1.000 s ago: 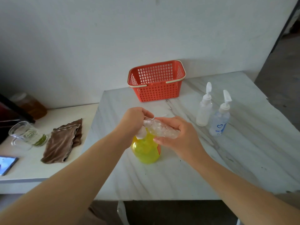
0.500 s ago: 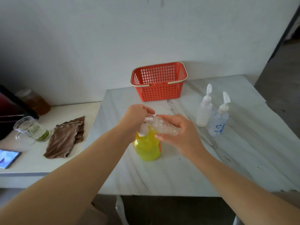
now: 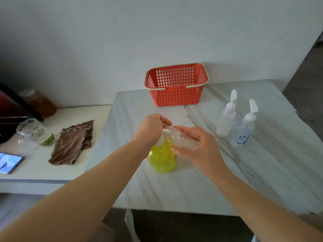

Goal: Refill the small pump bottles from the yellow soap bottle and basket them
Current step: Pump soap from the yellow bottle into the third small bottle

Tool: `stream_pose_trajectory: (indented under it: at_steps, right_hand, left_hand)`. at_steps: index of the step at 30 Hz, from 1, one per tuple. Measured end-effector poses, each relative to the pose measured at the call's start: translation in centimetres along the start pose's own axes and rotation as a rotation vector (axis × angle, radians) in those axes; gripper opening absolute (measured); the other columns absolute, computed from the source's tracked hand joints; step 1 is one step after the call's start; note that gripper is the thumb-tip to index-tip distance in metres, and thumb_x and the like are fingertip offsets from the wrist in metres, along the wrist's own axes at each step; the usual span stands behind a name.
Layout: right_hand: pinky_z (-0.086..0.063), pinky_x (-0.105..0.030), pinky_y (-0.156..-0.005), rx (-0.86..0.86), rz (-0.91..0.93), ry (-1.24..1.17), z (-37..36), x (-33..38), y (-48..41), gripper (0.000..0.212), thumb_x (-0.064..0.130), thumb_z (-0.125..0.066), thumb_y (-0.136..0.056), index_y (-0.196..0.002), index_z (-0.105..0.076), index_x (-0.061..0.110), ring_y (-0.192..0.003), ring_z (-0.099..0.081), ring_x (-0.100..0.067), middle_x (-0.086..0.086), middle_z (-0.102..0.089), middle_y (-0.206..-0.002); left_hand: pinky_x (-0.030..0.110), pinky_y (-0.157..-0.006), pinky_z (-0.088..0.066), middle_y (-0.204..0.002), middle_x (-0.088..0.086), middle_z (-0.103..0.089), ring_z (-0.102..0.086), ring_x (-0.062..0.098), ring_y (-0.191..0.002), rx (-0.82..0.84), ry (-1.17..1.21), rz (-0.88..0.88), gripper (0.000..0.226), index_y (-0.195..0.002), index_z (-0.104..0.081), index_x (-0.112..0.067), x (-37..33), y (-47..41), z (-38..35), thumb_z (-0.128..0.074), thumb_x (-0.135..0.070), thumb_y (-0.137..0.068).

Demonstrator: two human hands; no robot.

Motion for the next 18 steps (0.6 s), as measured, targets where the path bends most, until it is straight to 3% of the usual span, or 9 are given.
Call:
stream_pose_trajectory:
  at_steps: [9, 14, 18]
  right_hand:
    - [-0.04, -0.006, -0.075, 0.007, 0.033, 0.012, 0.4, 1.3, -0.3, 0.049, 0.033, -0.077, -0.057, -0.1, -0.063, 0.051, -0.088, -0.06, 0.0, 0.007, -0.061, -0.092]
    - [-0.043, -0.013, -0.079, -0.01, 0.02, -0.028, 0.2, 0.7, 0.0, 0.05, 0.031, -0.078, -0.057, -0.101, -0.065, 0.049, -0.089, -0.061, -0.003, 0.009, -0.062, -0.092]
    - [-0.044, -0.019, -0.084, 0.003, -0.019, -0.048, 0.0, 0.1, 0.2, 0.052, 0.031, -0.079, -0.057, -0.106, -0.068, 0.044, -0.093, -0.061, -0.006, 0.008, -0.063, -0.095]
  left_hand:
    - [0.023, -0.054, -0.039, -0.077, 0.002, -0.063, -0.054, 0.014, -0.066, 0.02, 0.003, -0.022, 0.03, -0.078, -0.062, -0.015, -1.5, 0.6, 0.9, -0.04, 0.002, -0.088]
    - [0.031, -0.072, -0.045, -0.087, 0.01, -0.066, -0.056, 0.023, -0.075, -0.056, -0.04, -0.051, 0.035, -0.078, -0.065, -0.012, -0.8, 0.1, 0.3, -0.034, 0.001, -0.085]
    - [0.027, -0.062, -0.043, -0.087, 0.012, -0.067, -0.054, 0.02, -0.067, -0.069, -0.045, -0.057, 0.036, -0.084, -0.067, -0.008, -0.1, 0.0, 0.0, -0.032, 0.003, -0.084]
Point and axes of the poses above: each hand's wrist, its own y-axis away from the middle knuckle, its own z-axis out of the back of the hand, x = y × z, the point moved 1 cm from there along -y, towards the middle knuckle
